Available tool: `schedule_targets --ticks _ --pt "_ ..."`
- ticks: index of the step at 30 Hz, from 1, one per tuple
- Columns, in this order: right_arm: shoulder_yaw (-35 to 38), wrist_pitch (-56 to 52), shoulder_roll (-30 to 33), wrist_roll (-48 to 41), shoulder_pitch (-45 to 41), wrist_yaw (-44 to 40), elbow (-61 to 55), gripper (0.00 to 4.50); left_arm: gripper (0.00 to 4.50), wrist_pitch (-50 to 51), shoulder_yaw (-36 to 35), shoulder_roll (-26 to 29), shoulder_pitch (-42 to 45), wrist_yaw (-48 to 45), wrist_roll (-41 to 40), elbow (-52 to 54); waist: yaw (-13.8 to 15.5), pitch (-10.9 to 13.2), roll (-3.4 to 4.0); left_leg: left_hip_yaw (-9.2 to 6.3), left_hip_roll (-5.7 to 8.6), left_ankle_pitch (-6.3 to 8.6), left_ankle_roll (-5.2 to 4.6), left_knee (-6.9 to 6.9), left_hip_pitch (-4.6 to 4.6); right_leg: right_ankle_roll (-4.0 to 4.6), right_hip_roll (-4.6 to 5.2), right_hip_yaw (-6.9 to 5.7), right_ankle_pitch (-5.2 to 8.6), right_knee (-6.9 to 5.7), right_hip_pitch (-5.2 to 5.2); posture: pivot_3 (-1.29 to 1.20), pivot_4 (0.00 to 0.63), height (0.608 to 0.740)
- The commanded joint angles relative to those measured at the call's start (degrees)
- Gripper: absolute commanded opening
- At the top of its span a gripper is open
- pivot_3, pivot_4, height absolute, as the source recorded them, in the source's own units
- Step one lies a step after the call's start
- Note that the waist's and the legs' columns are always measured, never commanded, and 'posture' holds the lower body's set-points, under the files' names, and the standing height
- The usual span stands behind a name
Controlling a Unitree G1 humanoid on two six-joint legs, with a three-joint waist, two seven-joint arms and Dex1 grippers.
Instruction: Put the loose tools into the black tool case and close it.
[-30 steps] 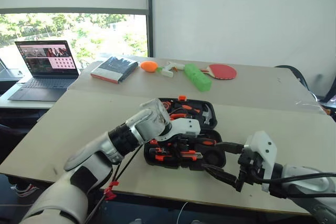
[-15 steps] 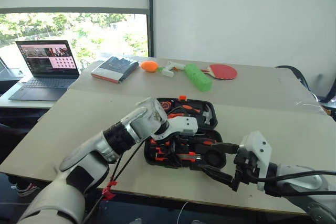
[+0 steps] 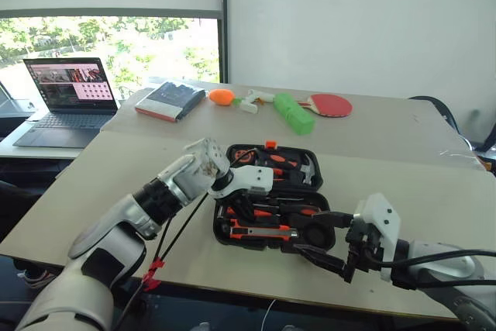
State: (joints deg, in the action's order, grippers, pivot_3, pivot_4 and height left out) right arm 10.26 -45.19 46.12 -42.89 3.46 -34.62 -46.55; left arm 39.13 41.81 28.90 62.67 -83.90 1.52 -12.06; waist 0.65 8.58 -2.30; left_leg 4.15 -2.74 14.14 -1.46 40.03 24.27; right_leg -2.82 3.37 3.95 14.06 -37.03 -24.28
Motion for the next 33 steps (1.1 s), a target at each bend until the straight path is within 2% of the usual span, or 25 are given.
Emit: schedule_targets --ticks 1,13,20,28,33 --pt "1.67 1.05 0.62 -0.16 -0.1 -0.21 -1.55 4.5 0.06 0.52 -2.06 -0.4 0.68 -0.81 -0.88 2.13 -0.04 0.0 0.0 -0.01 0.0 0.0 0.0 -0.01 -0.01 0.0 0.0 0.0 0.0 0.0 0.0 0.0 0.15 0.736" --pt "1.44 0.74 0.29 -0.26 0.37 0.61 -2.15 4.5 0.06 1.36 -0.86 0.09 0.67 -2.63 -0.76 3.91 -0.12 0.0 0.0 -0.02 0.0 0.0 0.0 -0.01 -0.02 0.0 -0.02 0.0 0.0 -0.02 0.0 0.0 0.15 0.736" --pt "1.33 0.69 0.21 -0.45 0.26 1.09 -2.18 4.5 0.06 -4.89 1.16 -0.11 -0.67 0.15 4.02 0.99 -0.08 0.0 0.0 -0.02 0.0 0.0 0.0 -0.01 -0.04 0.0 -0.02 0.0 0.0 -0.02 0.02 0.0 0.15 0.736" --pt "1.55 0.43 0.06 -1.12 0.02 1.57 -2.12 4.5 0.06 -7.17 2.13 -0.28 -3.3 -1.0 6.07 1.67 -0.11 -0.01 0.01 -0.02 0.0 0.0 0.0 -0.02 -0.08 0.0 -0.02 0.01 0.0 -0.02 0.05 0.0 0.15 0.736" --pt "1.65 0.4 0.16 -1.4 -0.12 1.69 -1.96 4.5 0.06 -6.27 0.04 -1.84 -2.83 -0.14 5.84 0.93 -0.09 -0.01 0.02 -0.03 0.0 0.0 0.0 -0.03 -0.09 0.0 -0.02 0.01 0.01 -0.01 0.06 0.0 0.15 0.736"
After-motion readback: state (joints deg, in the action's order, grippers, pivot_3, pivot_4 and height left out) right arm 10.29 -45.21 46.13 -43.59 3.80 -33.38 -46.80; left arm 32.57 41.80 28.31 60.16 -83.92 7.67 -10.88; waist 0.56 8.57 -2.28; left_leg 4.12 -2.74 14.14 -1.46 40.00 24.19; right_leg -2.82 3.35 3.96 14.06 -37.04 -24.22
